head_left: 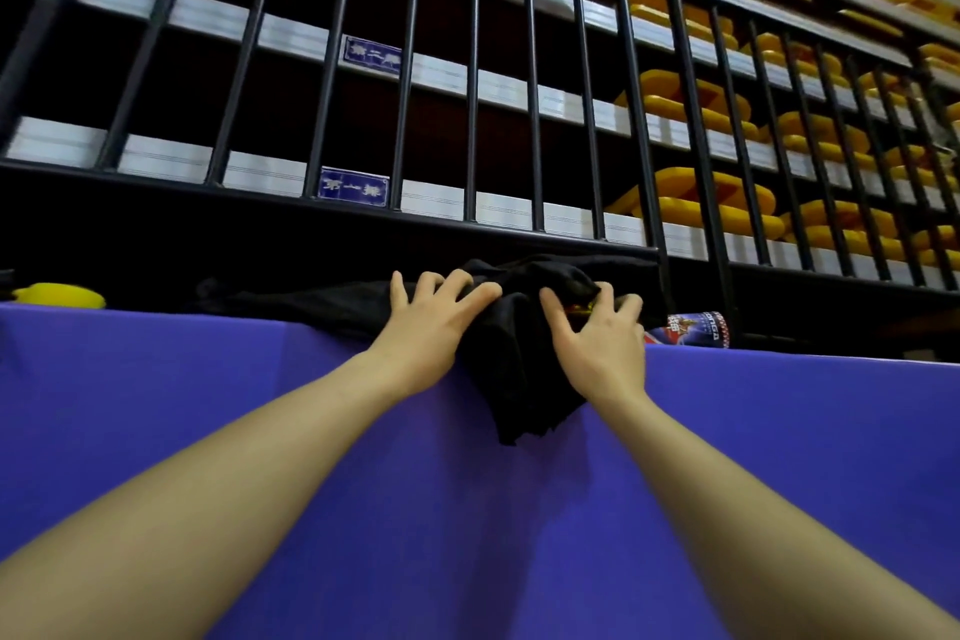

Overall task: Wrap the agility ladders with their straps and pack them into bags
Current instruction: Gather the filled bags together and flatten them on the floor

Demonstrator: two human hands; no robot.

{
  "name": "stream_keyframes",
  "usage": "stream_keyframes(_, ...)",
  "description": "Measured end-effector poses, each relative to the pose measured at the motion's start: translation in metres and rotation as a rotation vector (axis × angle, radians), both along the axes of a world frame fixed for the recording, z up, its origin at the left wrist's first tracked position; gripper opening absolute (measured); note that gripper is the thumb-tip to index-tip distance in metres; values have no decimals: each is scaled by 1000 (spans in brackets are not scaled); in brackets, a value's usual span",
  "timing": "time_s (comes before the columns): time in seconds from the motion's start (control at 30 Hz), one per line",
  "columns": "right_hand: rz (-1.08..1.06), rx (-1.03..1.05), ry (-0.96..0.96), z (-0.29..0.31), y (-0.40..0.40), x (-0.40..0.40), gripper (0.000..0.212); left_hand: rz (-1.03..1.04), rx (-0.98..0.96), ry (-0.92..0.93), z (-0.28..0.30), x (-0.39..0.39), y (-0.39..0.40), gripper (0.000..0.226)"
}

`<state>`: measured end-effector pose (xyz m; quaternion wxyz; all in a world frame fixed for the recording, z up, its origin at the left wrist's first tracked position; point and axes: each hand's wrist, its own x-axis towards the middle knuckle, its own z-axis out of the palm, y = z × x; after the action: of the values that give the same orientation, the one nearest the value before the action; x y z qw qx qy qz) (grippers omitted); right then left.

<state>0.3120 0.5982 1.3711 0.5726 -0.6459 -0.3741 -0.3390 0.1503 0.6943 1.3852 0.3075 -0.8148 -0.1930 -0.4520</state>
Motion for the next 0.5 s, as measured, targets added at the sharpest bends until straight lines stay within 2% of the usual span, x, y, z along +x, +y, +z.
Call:
stream_keyframes(0.13, -2, 67, -130, -2, -3, -10, 59, -66, 27, -61, 2, -11, 1, 76)
stream_keyframes(0.27, -42, 192, -410, -3, 5, -43, 56, -170, 159, -155, 7, -36, 11, 72)
stream_keyframes(0.4, -151, 248, -609, -1, 22, -88, 51, -40, 330, -297, 12, -82, 30, 68)
stream_keyframes(0.5, -161, 249, -677, 1, 38, -121, 48, 83, 387, -326, 10, -122, 47, 78)
